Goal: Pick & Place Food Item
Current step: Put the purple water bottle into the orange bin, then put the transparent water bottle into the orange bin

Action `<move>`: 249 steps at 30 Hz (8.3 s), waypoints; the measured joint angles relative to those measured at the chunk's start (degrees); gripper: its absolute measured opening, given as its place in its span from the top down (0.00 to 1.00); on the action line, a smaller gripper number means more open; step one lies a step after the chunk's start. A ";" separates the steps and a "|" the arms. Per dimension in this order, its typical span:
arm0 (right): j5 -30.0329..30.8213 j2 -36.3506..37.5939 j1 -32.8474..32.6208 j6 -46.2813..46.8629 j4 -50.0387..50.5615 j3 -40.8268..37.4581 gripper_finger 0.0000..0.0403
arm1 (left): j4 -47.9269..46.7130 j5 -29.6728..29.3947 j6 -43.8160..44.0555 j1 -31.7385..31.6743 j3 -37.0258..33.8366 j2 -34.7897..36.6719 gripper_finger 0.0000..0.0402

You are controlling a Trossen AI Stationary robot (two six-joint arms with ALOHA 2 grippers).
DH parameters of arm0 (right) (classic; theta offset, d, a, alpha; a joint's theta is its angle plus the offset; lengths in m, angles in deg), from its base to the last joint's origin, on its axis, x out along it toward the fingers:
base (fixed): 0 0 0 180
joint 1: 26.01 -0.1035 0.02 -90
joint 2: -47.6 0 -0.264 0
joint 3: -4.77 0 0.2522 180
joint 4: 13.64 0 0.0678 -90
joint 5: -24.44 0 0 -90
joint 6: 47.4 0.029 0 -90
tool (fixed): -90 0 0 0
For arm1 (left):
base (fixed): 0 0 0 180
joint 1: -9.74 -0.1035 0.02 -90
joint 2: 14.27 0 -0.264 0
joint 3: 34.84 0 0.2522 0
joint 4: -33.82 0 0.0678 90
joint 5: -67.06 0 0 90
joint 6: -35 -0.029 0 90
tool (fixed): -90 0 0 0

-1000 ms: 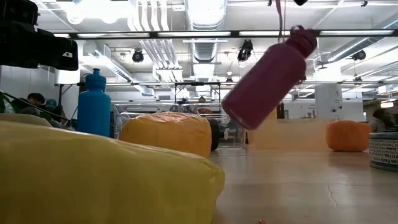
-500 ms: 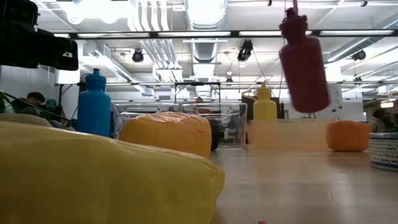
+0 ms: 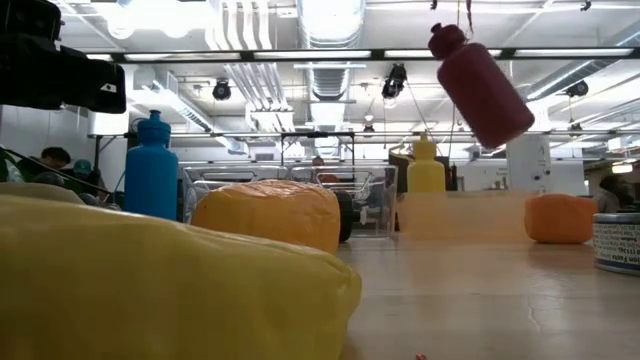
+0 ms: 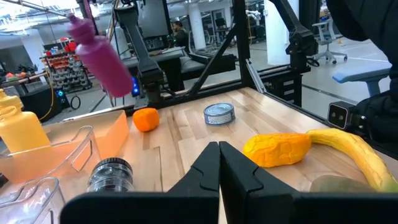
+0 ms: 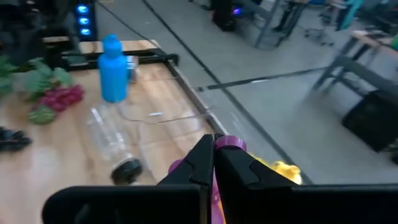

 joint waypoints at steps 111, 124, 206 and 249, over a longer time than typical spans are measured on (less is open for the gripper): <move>-37.20 2.42 65.05 -2.06 -24.61 -26.02 0.98 | 0.00 0.00 0.00 0.00 0.01 0.00 1.00; -38.67 1.01 66.10 -3.23 -26.08 -26.07 0.98 | 0.00 0.00 0.00 0.01 0.00 0.01 1.00; -45.61 17.80 43.61 0.38 -22.44 -25.65 0.51 | 0.00 -0.01 0.00 0.00 0.01 0.01 1.00; 6.87 -35.72 -5.95 28.86 -51.02 -18.21 0.51 | 0.00 -0.02 0.00 -0.01 0.01 0.02 1.00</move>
